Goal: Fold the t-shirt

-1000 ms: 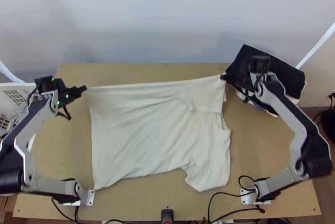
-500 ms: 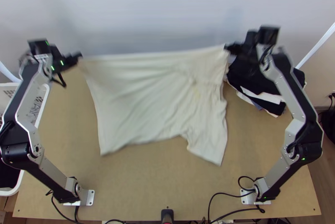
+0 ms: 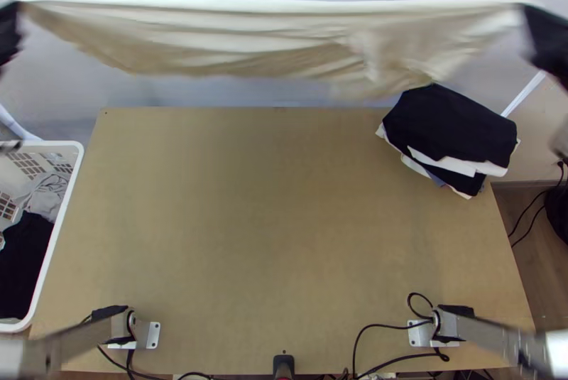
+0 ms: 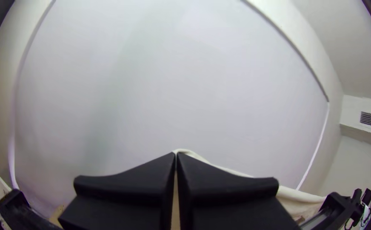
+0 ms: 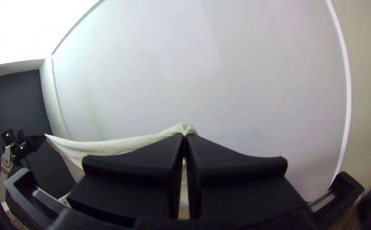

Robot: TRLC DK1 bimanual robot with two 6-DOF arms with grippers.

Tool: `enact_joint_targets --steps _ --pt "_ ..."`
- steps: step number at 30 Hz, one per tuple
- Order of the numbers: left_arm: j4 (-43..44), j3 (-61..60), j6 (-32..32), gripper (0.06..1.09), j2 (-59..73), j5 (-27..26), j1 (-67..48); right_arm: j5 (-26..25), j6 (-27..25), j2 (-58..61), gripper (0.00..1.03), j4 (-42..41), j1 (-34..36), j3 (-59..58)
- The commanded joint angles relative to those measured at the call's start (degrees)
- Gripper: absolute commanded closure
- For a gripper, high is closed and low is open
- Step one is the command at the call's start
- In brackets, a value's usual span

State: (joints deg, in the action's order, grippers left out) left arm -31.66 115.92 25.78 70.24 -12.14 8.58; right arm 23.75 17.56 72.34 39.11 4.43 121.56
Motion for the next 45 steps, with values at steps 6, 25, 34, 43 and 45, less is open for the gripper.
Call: enact_joint_targets --steps 6,25,34,43,45 --pt "5.0 -8.9 1.8 1.05 -20.0 1.0 0.7 0.9 0.3 -13.7 1.0 8.5 2.4 1.1" --pt "2.5 -48.3 -2.3 1.05 -33.3 -2.5 -2.2 2.4 1.9 -10.4 1.0 -2.5 -0.7 -40.9" --pt "11.6 -80.8 -6.1 1.05 -38.9 -8.2 1.7 1.7 2.2 -7.9 1.0 -18.1 -9.3 -72.9" --pt "21.5 -80.8 -7.4 1.05 -20.9 -12.6 7.5 -0.1 2.5 -0.4 1.0 -25.2 -12.2 -74.5" --pt "23.0 -80.5 -7.9 1.05 -16.6 -12.6 7.8 -0.9 2.5 1.5 1.0 -26.6 -12.7 -73.8"
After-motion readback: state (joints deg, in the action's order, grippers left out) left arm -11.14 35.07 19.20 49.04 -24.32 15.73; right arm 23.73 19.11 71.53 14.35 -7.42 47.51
